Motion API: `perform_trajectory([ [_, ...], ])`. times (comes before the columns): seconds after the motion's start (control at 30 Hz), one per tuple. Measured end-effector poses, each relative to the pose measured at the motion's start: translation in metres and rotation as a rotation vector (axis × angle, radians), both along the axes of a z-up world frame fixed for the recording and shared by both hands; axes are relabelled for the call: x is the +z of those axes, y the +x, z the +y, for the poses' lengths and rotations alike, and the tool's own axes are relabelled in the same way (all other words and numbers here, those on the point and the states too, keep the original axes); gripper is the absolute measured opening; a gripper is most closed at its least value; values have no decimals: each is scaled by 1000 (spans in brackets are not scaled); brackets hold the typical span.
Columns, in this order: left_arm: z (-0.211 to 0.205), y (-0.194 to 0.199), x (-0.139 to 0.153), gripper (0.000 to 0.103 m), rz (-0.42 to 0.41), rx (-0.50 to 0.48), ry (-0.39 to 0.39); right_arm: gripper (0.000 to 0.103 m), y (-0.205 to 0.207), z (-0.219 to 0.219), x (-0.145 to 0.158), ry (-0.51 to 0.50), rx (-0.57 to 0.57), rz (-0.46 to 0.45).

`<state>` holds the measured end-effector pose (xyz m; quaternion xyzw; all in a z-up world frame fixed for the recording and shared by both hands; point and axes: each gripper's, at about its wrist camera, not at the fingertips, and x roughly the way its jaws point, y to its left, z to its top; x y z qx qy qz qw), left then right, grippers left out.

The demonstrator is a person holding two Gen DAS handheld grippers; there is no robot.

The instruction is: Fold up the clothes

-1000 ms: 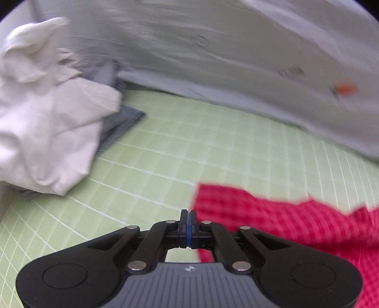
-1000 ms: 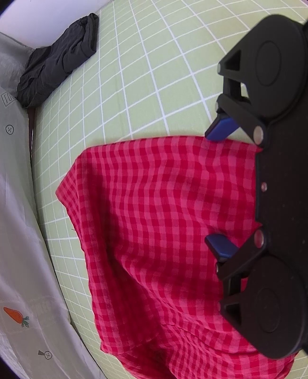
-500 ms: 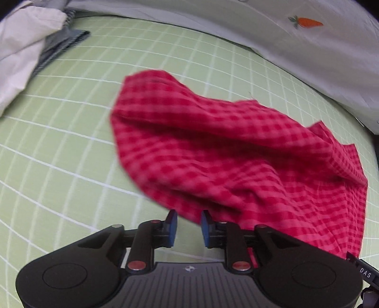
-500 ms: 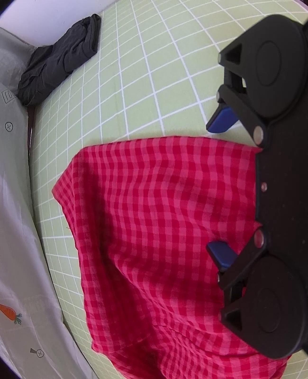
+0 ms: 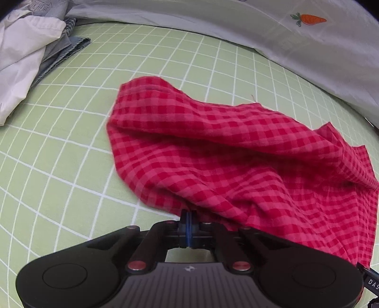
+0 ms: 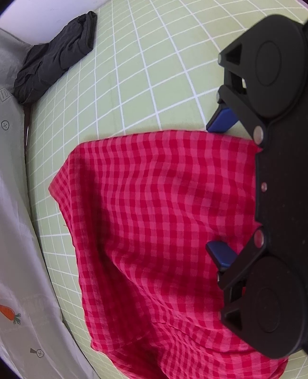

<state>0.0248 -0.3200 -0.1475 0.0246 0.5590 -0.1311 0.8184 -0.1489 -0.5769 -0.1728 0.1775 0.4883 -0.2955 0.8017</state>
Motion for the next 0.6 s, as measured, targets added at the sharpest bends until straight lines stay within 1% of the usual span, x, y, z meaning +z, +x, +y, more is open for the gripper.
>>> perform_trajectory([
  [0.07, 12, 2, 10, 0, -56, 9, 36, 90, -2, -1, 1, 8, -4, -11],
  [0.17, 45, 14, 31, 0, -155, 65, 103, 75, -4, 0, 5, -6, 7, -25],
  [0.2, 56, 19, 36, 0, -182, 91, 106, 57, -4, 1, 6, -11, 16, -31],
  [0.23, 66, 25, 40, 0, -208, 118, 105, 36, -4, 2, 6, -16, 26, -31],
  [0.27, 75, 29, 44, 0, -229, 142, 86, 28, -3, 4, 7, -21, 37, -32],
  [0.3, 79, 29, 45, 0, -228, 152, 69, 22, -2, 5, 8, -26, 47, -32],
  [0.33, 82, 28, 46, 3, -222, 159, 54, 21, -1, 6, 9, -31, 58, -33],
  [0.37, 85, 28, 46, 3, -215, 166, 39, 21, -1, 8, 9, -36, 68, -33],
  [0.4, 87, 27, 47, 9, -208, 173, 23, 21, -1, 9, 10, -37, 67, -32],
  [0.43, 89, 23, 45, 18, -178, 175, 6, 28, -1, 10, 10, -36, 57, -31],
  [0.47, 90, 17, 42, 22, -141, 174, -12, 35, -2, 10, 10, -29, 41, -31],
  [0.5, 92, 12, 39, 23, -103, 174, -30, 49, -4, 10, 10, -15, 23, -37],
  [0.53, 93, 6, 36, 24, -66, 173, -49, 57, -6, 10, 10, 4, 6, -48],
  [0.6, 91, -5, 25, 26, 21, 166, -107, 62, -12, 11, 10, 47, -22, -71],
])
